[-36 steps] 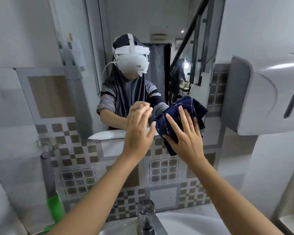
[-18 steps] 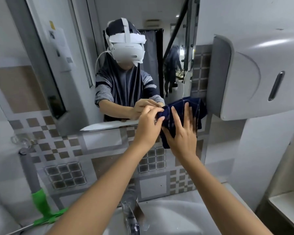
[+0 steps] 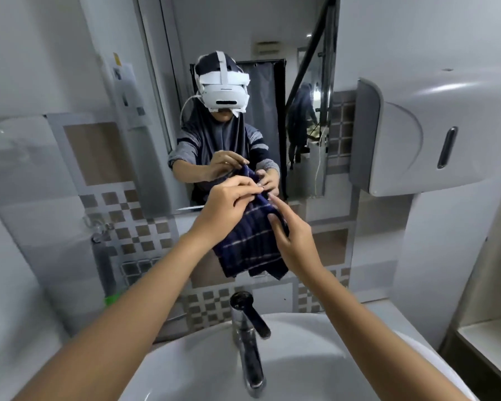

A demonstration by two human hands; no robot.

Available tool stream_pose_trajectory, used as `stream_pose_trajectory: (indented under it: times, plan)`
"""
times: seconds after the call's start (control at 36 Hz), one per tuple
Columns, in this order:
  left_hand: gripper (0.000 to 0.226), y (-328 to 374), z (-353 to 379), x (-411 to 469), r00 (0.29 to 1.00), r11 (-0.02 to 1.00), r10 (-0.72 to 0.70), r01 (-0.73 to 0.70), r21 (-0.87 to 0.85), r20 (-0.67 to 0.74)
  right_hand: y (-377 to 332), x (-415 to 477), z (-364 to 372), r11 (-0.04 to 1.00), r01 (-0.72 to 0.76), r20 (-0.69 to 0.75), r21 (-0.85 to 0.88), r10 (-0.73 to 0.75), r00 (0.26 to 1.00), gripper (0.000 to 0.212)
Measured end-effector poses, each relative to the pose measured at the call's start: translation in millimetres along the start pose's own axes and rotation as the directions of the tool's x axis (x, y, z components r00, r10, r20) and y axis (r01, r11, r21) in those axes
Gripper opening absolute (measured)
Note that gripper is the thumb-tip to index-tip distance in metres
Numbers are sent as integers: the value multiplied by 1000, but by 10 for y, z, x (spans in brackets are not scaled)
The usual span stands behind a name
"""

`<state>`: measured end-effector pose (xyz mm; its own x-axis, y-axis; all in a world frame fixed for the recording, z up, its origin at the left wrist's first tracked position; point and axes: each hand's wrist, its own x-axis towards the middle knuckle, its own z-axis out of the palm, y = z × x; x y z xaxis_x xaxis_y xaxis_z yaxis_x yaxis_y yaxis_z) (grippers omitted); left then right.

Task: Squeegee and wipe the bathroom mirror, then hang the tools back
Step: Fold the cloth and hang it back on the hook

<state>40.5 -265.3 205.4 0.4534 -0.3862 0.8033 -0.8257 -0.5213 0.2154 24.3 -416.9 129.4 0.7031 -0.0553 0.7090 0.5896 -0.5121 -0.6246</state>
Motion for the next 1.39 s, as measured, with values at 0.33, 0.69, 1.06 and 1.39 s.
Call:
stream_pose_trajectory:
  times: [0.33, 0.69, 1.06, 1.39]
  plan:
    - [27, -34, -656, -1056, 832, 870, -493, 474, -137, -253, -840, -250, 621, 996, 83, -61, -22, -84, 995, 22]
    - [26, -54, -1358, -1331, 894, 876, -445, 423, -230, -49, -1306, -477, 839, 932, -62, 277, 357, -42, 960, 25]
    - [23, -34, -2111, -1463, 924, 917, -380, 382, -117, 42, -1645, -528, 1212, 829, -207, 480, 519, -82, 873, 16]
    - [24, -314, -2500, -1720, 835, 830, -549, 539, -144, -40, -1964, -130, 1477, 976, 144, 349, 164, -194, 917, 8]
